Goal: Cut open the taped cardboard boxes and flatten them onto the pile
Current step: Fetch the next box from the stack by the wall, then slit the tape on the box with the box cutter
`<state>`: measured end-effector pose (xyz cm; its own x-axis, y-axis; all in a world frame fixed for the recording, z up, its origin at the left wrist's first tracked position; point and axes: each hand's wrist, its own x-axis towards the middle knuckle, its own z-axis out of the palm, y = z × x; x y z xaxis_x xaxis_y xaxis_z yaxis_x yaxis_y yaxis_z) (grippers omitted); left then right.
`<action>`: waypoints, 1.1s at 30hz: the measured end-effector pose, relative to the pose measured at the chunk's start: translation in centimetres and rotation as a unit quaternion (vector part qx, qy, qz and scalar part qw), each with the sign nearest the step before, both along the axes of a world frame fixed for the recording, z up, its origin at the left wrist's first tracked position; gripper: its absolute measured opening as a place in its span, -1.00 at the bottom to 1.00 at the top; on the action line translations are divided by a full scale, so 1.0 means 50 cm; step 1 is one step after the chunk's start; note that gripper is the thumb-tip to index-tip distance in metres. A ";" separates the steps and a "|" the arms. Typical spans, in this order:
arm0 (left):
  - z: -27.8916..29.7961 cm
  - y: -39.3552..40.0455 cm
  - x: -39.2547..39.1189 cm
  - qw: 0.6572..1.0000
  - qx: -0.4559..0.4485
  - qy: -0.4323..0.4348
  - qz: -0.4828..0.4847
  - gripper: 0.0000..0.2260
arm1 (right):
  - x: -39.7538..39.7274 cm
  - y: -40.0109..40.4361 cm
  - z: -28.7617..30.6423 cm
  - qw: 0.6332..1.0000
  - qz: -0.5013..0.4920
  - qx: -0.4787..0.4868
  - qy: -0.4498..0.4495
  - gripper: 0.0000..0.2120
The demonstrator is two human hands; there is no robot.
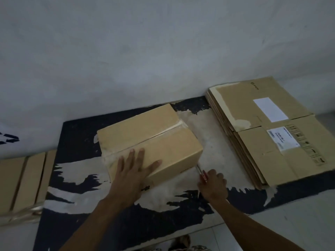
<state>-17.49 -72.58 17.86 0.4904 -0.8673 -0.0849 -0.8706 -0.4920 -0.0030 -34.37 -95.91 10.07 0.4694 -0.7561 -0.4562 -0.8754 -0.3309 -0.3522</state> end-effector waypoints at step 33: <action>0.019 0.148 0.051 0.752 -0.333 0.424 0.380 -0.32 | 0.322 0.225 0.279 0.828 0.533 -0.128 -0.120 -0.83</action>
